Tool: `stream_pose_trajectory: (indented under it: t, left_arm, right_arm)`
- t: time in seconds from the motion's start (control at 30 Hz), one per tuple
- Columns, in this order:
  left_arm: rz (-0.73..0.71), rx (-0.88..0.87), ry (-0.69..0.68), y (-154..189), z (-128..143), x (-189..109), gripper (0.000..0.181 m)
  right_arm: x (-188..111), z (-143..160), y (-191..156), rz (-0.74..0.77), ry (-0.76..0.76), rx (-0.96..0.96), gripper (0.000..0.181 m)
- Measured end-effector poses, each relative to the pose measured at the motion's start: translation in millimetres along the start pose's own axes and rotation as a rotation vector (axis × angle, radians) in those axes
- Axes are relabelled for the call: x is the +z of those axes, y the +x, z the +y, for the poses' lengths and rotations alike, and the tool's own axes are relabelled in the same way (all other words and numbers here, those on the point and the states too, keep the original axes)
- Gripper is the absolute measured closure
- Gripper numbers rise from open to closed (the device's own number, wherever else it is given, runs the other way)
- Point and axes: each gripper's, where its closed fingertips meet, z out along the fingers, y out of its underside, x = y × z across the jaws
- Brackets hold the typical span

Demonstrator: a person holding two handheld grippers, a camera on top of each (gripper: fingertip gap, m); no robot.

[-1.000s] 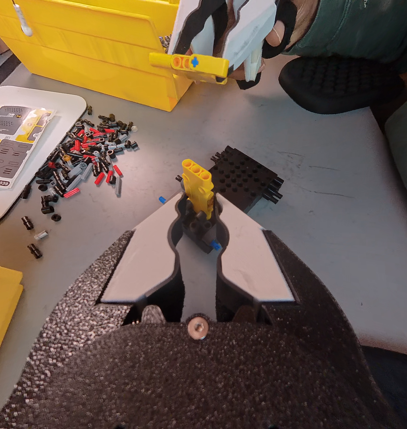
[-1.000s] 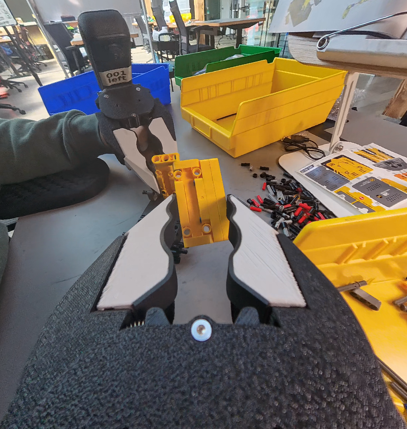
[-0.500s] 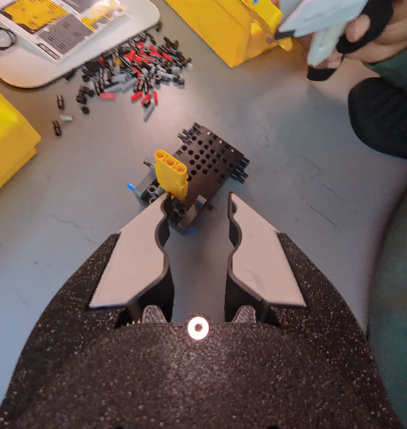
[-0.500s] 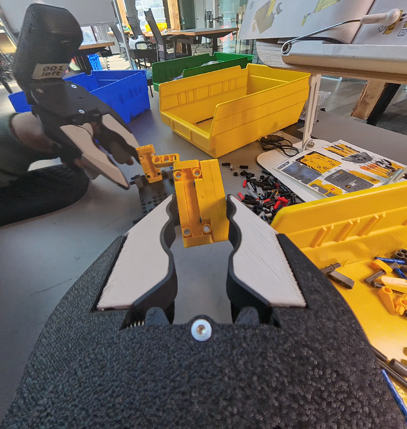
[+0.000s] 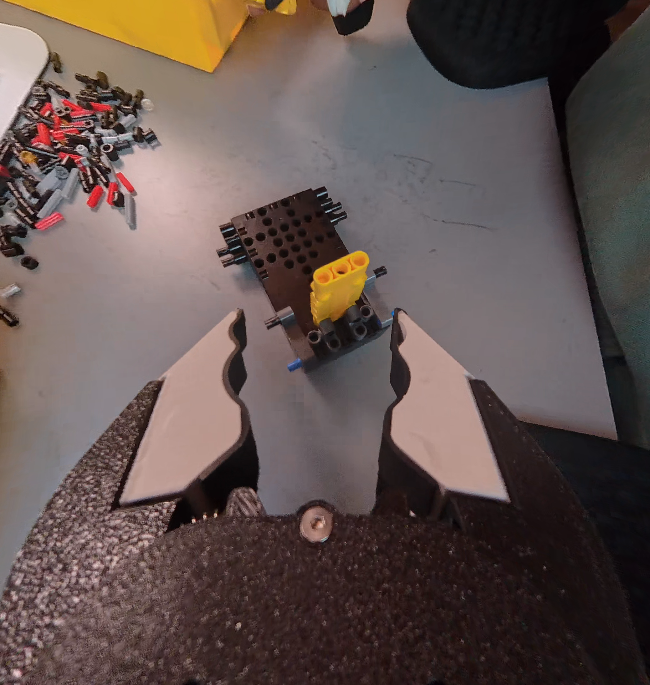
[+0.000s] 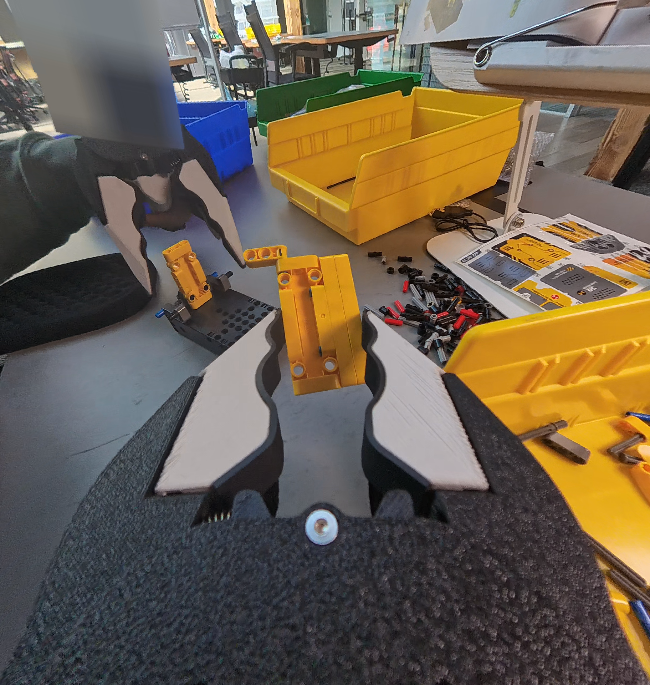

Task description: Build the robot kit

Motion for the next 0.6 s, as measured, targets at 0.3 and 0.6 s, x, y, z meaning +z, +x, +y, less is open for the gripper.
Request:
stream_pose_trajectory:
  t: [0.3, 0.6]
  left_arm:
    - [-0.075, -0.125, -0.037, -4.1, -12.5, 29.4, 0.123]
    - [-0.361, -0.459, 0.135, -0.5, -46.0, 29.8, 0.102]
  right_arm:
    - [1.8, 5.7, -1.0, -0.002, -0.015, 0.004, 0.140]
    - [8.1, 10.2, -10.6, -0.017, -0.031, -0.009, 0.139]
